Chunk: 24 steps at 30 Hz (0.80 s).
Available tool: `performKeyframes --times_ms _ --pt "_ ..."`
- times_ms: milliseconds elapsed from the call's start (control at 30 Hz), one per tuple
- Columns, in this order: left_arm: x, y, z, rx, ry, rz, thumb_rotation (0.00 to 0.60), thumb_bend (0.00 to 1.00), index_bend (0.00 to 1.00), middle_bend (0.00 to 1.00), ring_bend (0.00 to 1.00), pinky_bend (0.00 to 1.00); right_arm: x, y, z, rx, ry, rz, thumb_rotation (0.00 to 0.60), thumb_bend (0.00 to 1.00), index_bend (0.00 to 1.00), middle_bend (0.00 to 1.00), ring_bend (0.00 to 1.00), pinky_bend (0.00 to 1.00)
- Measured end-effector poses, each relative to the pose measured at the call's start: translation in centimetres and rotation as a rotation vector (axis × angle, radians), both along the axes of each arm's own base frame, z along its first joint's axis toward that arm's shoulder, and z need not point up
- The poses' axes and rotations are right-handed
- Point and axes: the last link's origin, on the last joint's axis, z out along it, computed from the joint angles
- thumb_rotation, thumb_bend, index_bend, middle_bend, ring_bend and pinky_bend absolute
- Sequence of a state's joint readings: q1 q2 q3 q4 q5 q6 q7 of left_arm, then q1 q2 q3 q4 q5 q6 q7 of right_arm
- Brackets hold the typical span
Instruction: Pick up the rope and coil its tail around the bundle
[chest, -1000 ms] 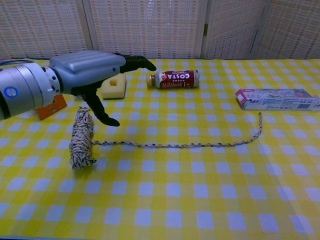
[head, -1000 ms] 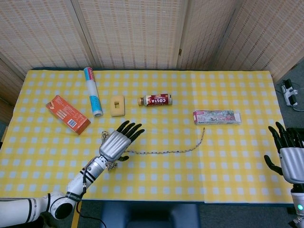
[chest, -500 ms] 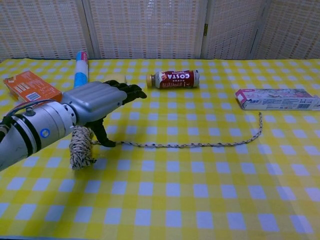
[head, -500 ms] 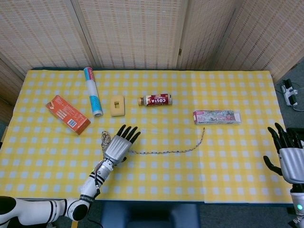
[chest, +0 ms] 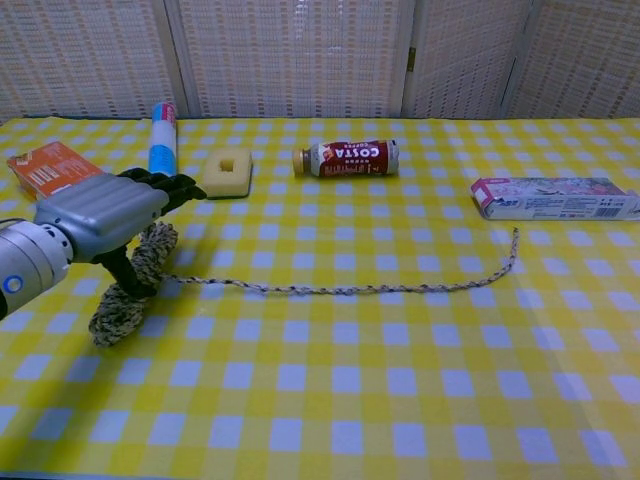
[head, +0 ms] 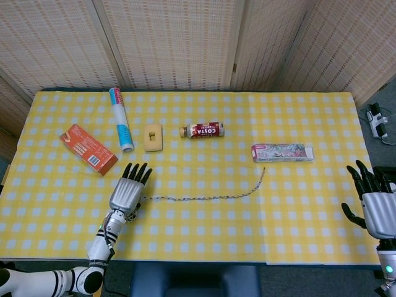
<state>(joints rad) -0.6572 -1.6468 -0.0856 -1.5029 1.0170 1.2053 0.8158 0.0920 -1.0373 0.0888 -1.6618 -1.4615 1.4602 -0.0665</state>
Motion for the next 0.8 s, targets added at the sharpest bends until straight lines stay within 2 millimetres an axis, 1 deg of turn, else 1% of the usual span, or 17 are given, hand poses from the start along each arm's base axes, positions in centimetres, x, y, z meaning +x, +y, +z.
performKeyframes --times_ms 133,200,467,633,800 --pt "-1.4 -0.3 1.1 0.002 0.002 0.068 0.6 0.17 0.0 0.0 0.01 0.01 -0.1 0.0 -0.1 0.002 -0.004 0.001 0.6 0.35 0.0 0.02 0.14 0.0" --pt "-1.7 -0.7 1.4 -0.013 -0.012 0.097 0.6 0.17 0.0 0.0 0.02 0.02 -0.1 0.0 -0.2 0.004 -0.006 0.001 0.6 0.35 0.0 0.02 0.14 0.0" --pt "-1.4 -3.1 2.3 -0.133 -0.169 0.217 0.6 0.17 0.0 0.0 0.03 0.04 -0.3 -0.2 -0.2 0.004 -0.011 0.001 0.6 0.35 0.0 0.02 0.14 0.0" --pt "-2.1 -3.3 2.4 -0.107 -0.153 0.239 0.6 0.17 0.0 0.0 0.03 0.05 -0.5 -0.1 -0.1 0.004 -0.013 -0.006 0.6 0.35 0.0 0.02 0.14 0.0" --pt "-3.3 -2.8 2.3 -0.043 -0.097 0.264 0.6 0.17 0.0 0.0 0.03 0.05 -0.7 -0.1 -0.2 0.004 -0.016 -0.011 0.6 0.35 0.0 0.02 0.14 0.0"
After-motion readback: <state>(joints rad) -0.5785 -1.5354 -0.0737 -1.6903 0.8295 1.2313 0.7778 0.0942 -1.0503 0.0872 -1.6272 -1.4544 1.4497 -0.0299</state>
